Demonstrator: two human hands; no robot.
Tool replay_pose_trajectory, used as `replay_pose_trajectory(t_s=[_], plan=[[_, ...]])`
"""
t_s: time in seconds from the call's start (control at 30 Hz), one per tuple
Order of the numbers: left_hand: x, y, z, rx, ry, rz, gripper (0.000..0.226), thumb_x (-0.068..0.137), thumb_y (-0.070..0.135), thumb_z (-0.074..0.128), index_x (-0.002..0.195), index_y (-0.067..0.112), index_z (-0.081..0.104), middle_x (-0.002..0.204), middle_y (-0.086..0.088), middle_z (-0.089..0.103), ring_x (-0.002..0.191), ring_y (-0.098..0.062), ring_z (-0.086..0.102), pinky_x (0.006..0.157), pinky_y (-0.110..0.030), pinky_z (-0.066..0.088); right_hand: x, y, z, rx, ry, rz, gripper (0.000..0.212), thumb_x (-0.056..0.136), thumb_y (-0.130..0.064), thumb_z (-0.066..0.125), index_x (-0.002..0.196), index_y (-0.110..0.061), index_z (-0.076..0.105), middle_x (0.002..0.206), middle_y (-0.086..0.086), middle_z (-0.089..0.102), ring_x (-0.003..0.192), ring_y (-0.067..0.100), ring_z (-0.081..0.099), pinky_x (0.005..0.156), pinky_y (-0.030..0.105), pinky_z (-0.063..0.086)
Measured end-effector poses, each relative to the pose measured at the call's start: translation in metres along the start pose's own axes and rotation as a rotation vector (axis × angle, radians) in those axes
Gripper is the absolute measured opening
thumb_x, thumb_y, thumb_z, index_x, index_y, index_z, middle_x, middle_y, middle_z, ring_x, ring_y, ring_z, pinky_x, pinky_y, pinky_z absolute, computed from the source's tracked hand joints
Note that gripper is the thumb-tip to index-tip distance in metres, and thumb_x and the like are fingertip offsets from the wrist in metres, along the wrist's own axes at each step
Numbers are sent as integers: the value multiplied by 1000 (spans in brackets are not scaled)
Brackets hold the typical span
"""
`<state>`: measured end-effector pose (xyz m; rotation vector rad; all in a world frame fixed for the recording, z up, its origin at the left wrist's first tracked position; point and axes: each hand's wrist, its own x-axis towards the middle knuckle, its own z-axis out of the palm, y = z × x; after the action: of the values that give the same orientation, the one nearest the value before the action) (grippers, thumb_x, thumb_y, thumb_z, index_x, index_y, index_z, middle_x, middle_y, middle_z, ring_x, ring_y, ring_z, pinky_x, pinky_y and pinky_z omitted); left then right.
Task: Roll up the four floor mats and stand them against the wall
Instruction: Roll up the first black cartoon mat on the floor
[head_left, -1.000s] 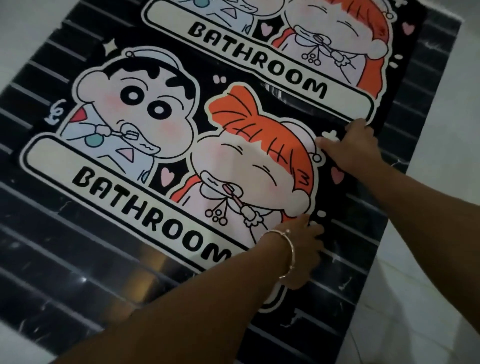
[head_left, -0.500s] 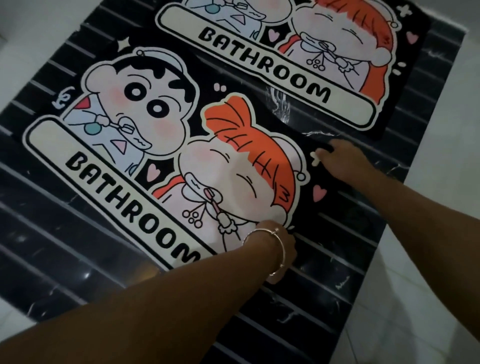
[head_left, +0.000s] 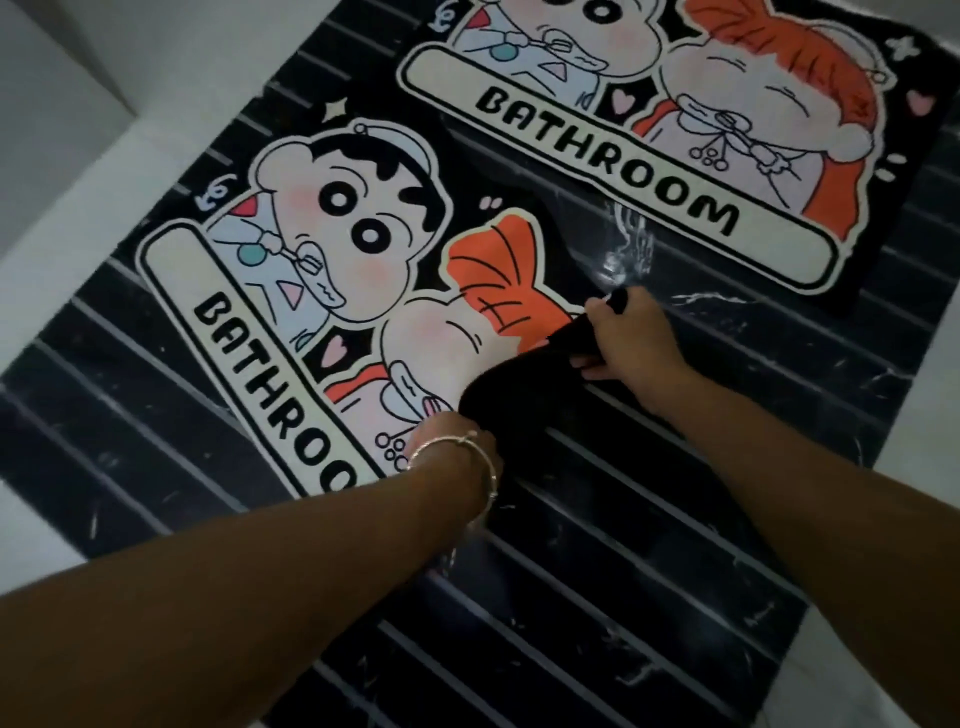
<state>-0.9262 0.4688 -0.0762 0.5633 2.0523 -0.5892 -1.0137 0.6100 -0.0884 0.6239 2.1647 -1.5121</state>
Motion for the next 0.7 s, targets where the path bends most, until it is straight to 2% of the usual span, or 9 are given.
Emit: replay_pose_trajectory(t_s=[0.07, 0.13, 0.23, 0.33, 0.4, 0.47, 0.57, 0.63, 0.7], plan=[[-12, -25, 15, -53, 129, -6, 34, 94, 32, 44, 120, 20, 61, 124, -3, 59, 116, -26, 55, 87, -35, 45, -11, -13, 25, -48, 61, -146, 25, 93, -36, 51, 104, -17, 40, 92, 2, 61, 71, 17, 63, 58, 29, 50], [-20, -48, 35, -169, 207, -78, 39, 95, 37, 37, 111, 17, 66, 114, -6, 65, 112, -27, 54, 87, -34, 43, -26, -24, 48, -81, 64, -268, 36, 91, -43, 53, 112, -20, 34, 94, -9, 54, 79, 10, 55, 66, 25, 43], [-29, -59, 57, -313, 348, -161, 43, 94, 40, 32, 103, 13, 64, 104, -8, 65, 104, -27, 52, 86, -36, 42, -29, -36, 69, -165, 27, -330, 48, 85, -54, 55, 114, -21, 36, 103, -4, 54, 91, 17, 54, 80, 34, 43], [-32, -48, 64, -475, 525, -259, 40, 94, 46, 32, 115, 17, 48, 117, -7, 50, 108, -27, 47, 89, -40, 42, 2, -37, 60, -483, -36, -241, 34, 83, -48, 53, 77, -15, 52, 75, 2, 59, 78, 26, 63, 74, 34, 49], [-31, -40, 65, -708, 551, -381, 49, 91, 55, 36, 123, 19, 40, 124, -5, 41, 113, -26, 44, 88, -42, 47, 11, -41, 42, -765, -159, -179, 32, 83, -35, 53, 60, -12, 49, 64, 9, 58, 72, 32, 66, 66, 30, 47], [-29, -31, 69, -881, 495, -432, 62, 88, 64, 36, 132, 20, 34, 129, -5, 39, 117, -25, 43, 89, -43, 48, 10, -42, 30, -951, -226, -229, 23, 83, -27, 58, 68, -12, 50, 71, 9, 55, 76, 29, 63, 65, 28, 43], [-26, -14, 68, -865, 481, -344, 77, 86, 67, 38, 144, 21, 19, 136, -6, 36, 120, -26, 41, 91, -42, 44, -11, -38, 34, -1008, -184, -591, 26, 80, -18, 63, 104, -11, 56, 101, 8, 52, 94, 25, 52, 79, 34, 44], [-21, -7, 63, -853, 516, -295, 83, 84, 66, 44, 147, 21, 12, 137, -6, 34, 122, -25, 39, 95, -41, 43, -22, -37, 46, -1009, -302, -813, 35, 79, -16, 62, 113, -15, 58, 114, 7, 50, 109, 26, 47, 92, 37, 42], [-16, -2, 59, -877, 558, -304, 86, 82, 64, 50, 146, 21, 12, 132, -5, 36, 120, -24, 40, 95, -40, 43, -28, -31, 58, -1092, -498, -865, 39, 80, -19, 60, 119, -19, 57, 122, 5, 49, 118, 25, 41, 100, 37, 37]])
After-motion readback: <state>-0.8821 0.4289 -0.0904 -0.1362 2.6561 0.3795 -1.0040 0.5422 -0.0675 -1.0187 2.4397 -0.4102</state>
